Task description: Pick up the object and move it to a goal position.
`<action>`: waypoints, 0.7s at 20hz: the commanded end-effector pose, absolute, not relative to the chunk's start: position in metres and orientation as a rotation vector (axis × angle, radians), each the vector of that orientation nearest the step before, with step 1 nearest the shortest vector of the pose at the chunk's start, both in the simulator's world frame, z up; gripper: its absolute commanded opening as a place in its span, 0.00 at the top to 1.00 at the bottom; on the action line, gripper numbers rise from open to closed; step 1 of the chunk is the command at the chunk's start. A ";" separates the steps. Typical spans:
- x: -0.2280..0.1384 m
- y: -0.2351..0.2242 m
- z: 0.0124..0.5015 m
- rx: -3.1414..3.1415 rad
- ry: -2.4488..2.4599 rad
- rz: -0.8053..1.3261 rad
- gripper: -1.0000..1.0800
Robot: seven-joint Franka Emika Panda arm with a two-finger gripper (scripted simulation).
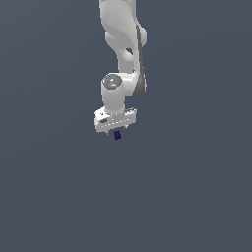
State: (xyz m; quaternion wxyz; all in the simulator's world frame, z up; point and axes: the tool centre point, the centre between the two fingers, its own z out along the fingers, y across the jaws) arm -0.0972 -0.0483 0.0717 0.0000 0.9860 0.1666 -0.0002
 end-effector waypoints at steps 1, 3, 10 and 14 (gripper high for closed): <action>-0.098 -0.048 0.068 3.098 0.523 -0.001 0.04; -0.098 -0.048 0.062 3.098 0.524 -0.001 0.04; -0.099 -0.048 0.031 3.097 0.528 0.000 0.04; -0.099 -0.048 0.023 3.097 0.529 0.000 0.04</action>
